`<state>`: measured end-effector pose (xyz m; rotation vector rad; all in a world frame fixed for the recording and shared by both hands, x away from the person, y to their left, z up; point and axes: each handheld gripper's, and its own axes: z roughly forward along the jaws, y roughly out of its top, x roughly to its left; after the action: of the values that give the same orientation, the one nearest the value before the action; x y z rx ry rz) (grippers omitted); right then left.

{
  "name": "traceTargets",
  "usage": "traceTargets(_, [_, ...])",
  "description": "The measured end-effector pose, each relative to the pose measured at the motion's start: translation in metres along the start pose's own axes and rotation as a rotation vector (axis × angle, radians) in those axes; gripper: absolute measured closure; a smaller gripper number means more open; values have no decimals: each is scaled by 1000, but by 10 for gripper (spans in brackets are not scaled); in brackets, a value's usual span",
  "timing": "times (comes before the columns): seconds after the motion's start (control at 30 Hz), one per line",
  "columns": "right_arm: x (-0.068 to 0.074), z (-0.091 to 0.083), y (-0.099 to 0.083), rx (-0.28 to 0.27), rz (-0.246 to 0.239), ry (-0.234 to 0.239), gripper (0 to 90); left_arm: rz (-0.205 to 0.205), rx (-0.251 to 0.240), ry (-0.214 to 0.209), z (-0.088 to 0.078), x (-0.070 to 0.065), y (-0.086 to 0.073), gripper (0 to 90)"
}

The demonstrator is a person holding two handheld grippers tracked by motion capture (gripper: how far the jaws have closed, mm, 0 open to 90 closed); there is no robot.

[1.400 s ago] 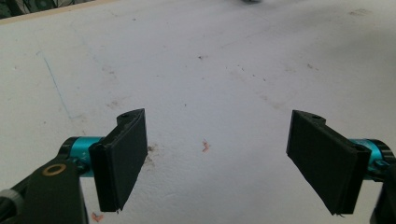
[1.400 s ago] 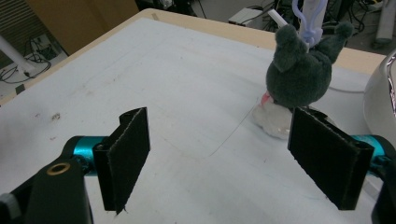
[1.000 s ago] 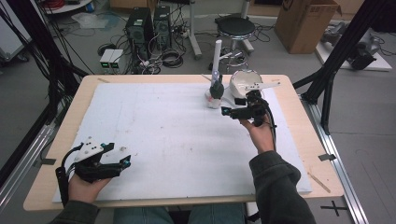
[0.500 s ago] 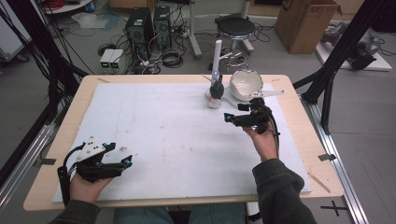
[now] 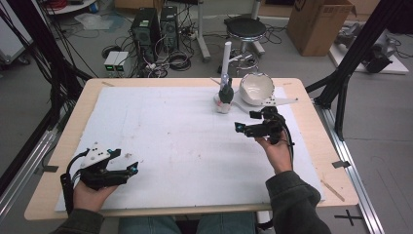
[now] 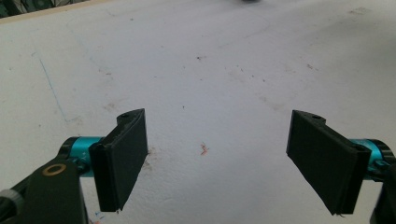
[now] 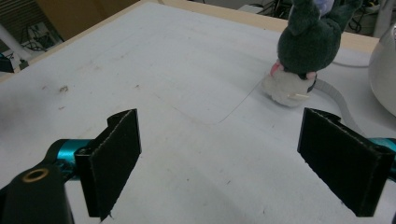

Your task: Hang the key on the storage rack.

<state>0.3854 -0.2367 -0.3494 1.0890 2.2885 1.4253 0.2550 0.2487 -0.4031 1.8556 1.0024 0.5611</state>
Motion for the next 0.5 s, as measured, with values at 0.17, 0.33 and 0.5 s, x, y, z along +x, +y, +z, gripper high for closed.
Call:
traceTargets(0.17, [3, -1, -3, -3, -6, 1, 128, 1, 1, -1, 0, 0, 0, 210])
traceTargets(0.33, [3, -3, -8, -1, -1, -1, 128, 1, -1, 0, 0, 0, 0, 210])
traceTargets(0.5, [2, -4, -14, 1, 3, -5, 128, 1, 0, -1, 1, 0, 0, 210])
